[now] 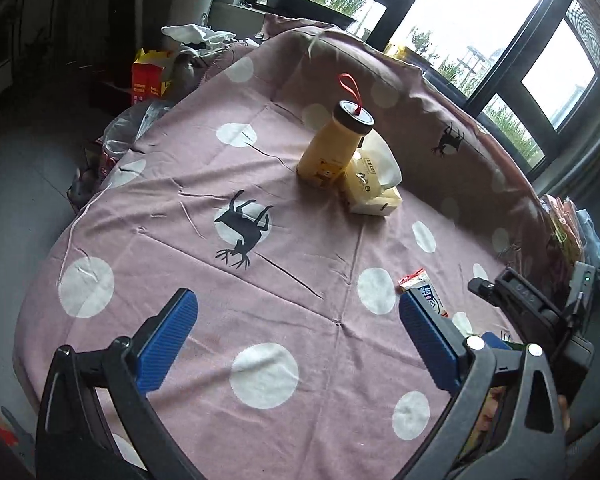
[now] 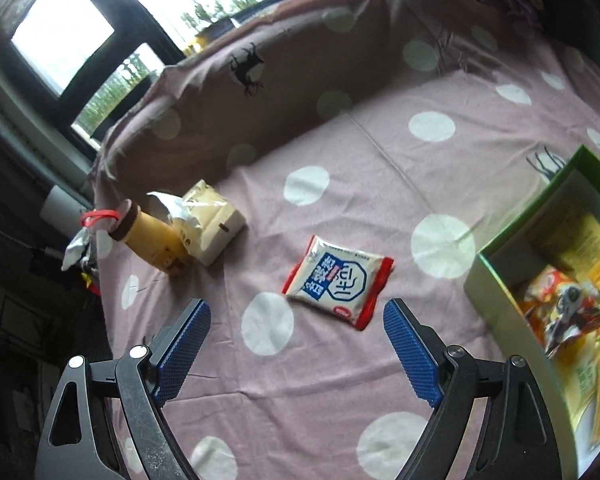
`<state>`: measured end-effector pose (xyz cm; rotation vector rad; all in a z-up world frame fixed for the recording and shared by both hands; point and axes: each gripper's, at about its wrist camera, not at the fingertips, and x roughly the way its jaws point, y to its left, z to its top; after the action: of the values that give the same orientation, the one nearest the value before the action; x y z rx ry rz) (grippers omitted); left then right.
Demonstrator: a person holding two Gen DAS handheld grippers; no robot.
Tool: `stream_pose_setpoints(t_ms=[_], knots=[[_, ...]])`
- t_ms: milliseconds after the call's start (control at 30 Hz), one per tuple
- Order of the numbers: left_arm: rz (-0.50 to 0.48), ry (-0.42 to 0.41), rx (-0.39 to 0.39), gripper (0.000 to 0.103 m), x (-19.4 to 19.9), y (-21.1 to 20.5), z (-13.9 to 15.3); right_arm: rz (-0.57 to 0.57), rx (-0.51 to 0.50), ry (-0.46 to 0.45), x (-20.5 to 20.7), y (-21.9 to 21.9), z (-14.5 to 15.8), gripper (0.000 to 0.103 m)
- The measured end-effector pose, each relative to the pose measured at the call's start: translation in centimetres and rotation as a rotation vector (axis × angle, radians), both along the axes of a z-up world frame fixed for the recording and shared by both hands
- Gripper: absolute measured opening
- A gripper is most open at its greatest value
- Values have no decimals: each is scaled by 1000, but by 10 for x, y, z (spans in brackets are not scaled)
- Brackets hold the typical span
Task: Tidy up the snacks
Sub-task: 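Move the right gripper to the white-and-red milk biscuit bag, then close the right gripper on the milk biscuit bag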
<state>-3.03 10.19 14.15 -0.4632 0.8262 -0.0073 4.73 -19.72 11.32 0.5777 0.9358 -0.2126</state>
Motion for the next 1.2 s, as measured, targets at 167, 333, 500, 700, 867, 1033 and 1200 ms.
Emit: stream_pose_setpoints(t_ms=[167,333,500,700,867,1033,1200], knots=[[26,7,-45,101,0,9,0,103,-144,48,39,33,-11,88],[8,-43,-145,101,-5,18,8,79,-155,109,75,33,-31,88],[13,-2,-93,102,3,18,4,107,-256,169,96,31,-55,88],[7,12,-87,102,4,16,0,93,-305,269,108,10,-86,88],[0,32,-59,102,6,9,-3,153,-278,254,107,5,-93,88],[-24,48,-50,102,7,1,-6,249,-270,218,93,13,-82,46],[-29,52,-8,102,5,-5,-6,333,-169,213,74,10,-79,34]])
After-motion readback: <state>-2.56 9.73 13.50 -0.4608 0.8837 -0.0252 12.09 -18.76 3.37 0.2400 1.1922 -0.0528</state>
